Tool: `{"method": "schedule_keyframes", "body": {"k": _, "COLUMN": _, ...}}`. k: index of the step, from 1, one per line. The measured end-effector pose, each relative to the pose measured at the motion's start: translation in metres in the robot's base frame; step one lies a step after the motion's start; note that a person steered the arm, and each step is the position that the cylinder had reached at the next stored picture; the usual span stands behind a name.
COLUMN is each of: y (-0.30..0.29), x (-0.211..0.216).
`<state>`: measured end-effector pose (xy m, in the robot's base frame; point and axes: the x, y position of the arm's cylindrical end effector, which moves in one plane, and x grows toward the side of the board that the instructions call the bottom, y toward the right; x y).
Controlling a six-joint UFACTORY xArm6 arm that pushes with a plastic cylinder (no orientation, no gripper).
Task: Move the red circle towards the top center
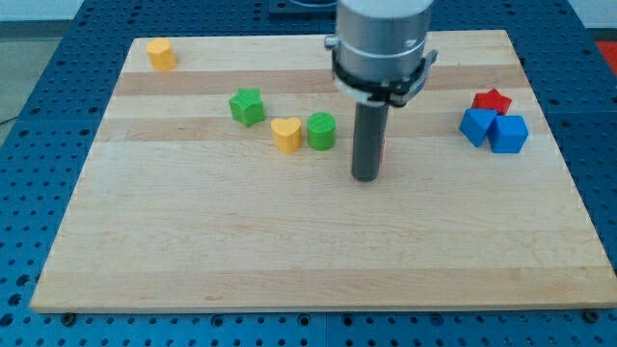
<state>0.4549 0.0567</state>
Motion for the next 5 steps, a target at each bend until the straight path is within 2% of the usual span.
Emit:
{"method": "schedule_keyframes", "body": {"k": 1, "y": 0.0, "x": -0.044}}
{"method": "schedule_keyframes", "body": {"k": 2, "y": -0.003, "x": -0.066}}
{"method": "schedule_keyframes", "body": {"k": 3, "y": 0.008, "x": -0.053}}
{"method": "schedule_keyframes", "body": {"k": 4, "y": 0.016, "x": -0.072}}
{"method": "schedule_keyframes", "body": {"k": 5, "y": -0.012, "x": -0.119}}
